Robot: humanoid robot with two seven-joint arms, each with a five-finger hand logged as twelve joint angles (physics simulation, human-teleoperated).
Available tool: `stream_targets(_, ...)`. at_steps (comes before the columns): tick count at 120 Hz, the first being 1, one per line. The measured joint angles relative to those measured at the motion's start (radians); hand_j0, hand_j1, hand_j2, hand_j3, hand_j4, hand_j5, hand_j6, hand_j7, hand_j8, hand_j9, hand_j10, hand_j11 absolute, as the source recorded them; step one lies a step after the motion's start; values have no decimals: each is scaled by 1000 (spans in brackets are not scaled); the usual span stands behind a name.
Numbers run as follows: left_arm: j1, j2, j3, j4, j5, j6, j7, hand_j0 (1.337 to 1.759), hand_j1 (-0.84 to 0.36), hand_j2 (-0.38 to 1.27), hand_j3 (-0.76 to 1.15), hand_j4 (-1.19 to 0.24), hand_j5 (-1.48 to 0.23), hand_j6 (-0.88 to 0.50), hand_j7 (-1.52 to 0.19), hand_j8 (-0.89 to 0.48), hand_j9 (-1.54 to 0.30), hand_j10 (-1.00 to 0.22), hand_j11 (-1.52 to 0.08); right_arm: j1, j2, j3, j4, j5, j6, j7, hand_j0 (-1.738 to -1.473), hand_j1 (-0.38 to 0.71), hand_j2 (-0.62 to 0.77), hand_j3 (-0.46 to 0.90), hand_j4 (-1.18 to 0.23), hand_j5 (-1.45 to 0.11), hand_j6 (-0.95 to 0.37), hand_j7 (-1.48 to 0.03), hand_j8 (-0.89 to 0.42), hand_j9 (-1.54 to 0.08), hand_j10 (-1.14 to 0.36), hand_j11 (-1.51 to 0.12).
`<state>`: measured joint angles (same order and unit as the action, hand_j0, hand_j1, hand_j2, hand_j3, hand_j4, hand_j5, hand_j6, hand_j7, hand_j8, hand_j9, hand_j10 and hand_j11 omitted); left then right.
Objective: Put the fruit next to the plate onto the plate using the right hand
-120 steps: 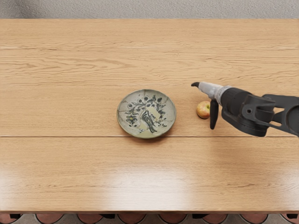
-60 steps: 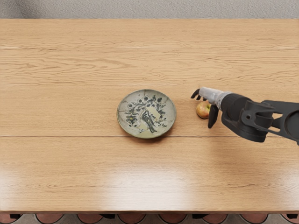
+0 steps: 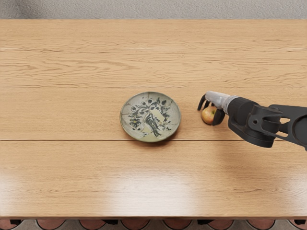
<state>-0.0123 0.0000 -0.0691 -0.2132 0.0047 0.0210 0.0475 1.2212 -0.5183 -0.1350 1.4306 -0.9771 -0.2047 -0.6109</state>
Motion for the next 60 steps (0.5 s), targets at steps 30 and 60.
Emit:
stream_targets(30,0,0,0,0,0,0,0,1658,349,0,0,0,0,0,0,0,0,0,0,1,0,6,-17,1,1,0,-1655,224,68,0,-553,-743,-469,-730,-431,-744,-553,-743)
stream_targets(60,0,0,0,0,0,0,0,1658,349,0,0,0,0,0,0,0,0,0,0,4,5,64,-35,11,10,0,-1656,228,99,0,-574,-768,-454,-756,-422,-770,-574,-769)
